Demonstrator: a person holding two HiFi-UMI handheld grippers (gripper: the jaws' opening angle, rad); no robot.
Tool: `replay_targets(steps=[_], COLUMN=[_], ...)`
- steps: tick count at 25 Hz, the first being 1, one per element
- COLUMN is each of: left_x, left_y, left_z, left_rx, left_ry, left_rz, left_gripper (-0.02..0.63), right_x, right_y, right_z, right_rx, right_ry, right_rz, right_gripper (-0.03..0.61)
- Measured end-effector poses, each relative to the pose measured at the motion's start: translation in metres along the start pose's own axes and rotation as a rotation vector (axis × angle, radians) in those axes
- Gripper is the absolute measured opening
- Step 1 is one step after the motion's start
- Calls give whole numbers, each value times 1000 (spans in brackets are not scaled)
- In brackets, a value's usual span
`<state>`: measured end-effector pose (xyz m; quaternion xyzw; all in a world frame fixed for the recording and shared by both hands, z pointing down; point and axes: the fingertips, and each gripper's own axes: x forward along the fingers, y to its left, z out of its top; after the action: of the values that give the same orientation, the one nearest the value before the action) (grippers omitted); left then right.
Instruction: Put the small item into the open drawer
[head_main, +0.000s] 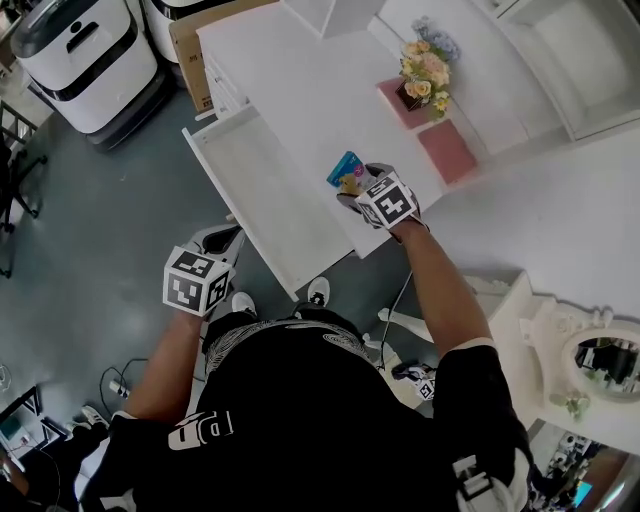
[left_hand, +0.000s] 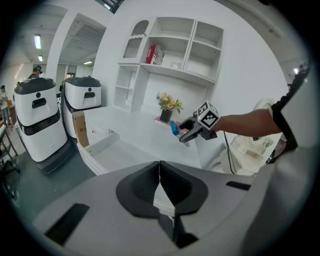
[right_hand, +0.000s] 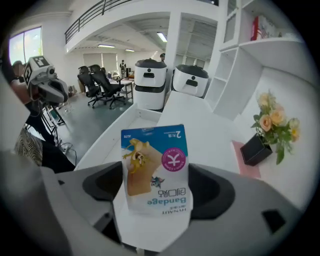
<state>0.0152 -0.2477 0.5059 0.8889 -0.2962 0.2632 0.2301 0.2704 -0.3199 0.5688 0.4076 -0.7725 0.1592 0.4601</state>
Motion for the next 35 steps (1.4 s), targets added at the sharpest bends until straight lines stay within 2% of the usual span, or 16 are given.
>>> replay_targets(steps=[14,21,23,27,35], left_x=[6,9,9,9,6], left_y=[-9,-9,-9,-8,-1], left_z=[-3,-15,-19,-29,-44], left_rx=[23,14,14,9,-8], left_ry=[19,39,46,65,83], left_rz=[-40,-47,-51,-51,-38], left_gripper=[15,15,15,15,15], right_x=[-19,-8,0,17,49], right_y=[36,51,62,91,132], right_z=[-30,-41,-42,-39,-34], right_rx=[326,604,656,677,632], right_ry=[-144,-212,-219,-208,-145], right_rz=[-31,-22,-2,50,121], right_gripper=[410,410,410,410,411])
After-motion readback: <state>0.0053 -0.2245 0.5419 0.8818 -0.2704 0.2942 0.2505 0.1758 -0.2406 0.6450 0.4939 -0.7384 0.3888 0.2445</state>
